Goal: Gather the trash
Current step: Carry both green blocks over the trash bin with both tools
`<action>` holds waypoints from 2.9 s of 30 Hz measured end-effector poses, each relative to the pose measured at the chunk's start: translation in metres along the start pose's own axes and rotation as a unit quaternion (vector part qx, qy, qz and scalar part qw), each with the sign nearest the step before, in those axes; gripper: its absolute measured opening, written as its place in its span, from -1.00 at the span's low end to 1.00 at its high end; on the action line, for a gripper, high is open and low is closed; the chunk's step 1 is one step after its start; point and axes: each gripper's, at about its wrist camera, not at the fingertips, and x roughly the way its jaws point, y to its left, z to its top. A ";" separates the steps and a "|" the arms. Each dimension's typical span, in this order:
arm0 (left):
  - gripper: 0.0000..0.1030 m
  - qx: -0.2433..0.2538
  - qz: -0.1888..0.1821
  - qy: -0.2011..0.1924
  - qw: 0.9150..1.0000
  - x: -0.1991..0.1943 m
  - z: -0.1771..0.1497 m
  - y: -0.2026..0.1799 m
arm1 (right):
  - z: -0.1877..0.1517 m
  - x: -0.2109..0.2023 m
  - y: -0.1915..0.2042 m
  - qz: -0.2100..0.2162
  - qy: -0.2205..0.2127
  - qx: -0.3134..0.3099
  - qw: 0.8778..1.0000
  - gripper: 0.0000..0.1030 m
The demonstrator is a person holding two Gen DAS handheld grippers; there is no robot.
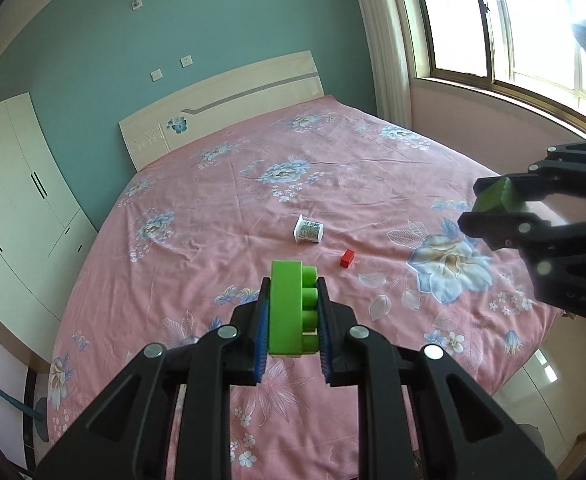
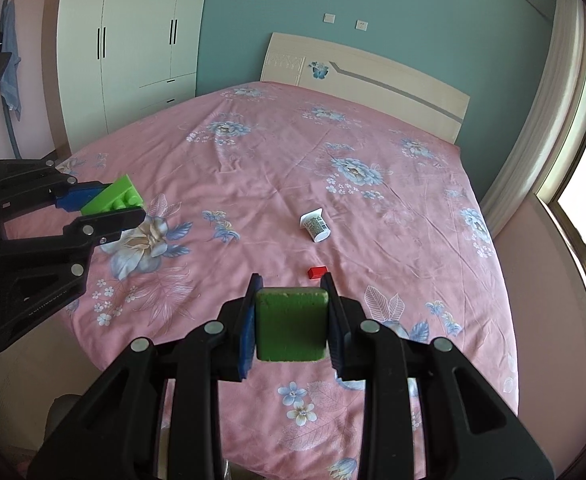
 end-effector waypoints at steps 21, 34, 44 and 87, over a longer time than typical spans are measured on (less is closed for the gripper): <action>-0.56 0.006 -0.020 0.038 0.999 -0.048 -0.083 -0.023 | -0.076 -0.071 0.059 0.028 0.003 -0.042 0.999 -0.41; -0.56 0.023 -0.035 0.102 0.994 -0.012 -0.140 -0.043 | -0.133 -0.027 0.087 0.064 0.067 -0.056 0.994 -0.41; -0.56 0.031 -0.059 0.138 0.988 0.014 -0.172 -0.063 | -0.175 0.013 0.095 0.081 0.117 -0.052 0.988 -0.40; -0.56 0.033 -0.155 0.327 0.932 0.141 -0.359 -0.140 | -0.358 0.178 0.151 0.178 0.325 -0.019 0.928 -0.40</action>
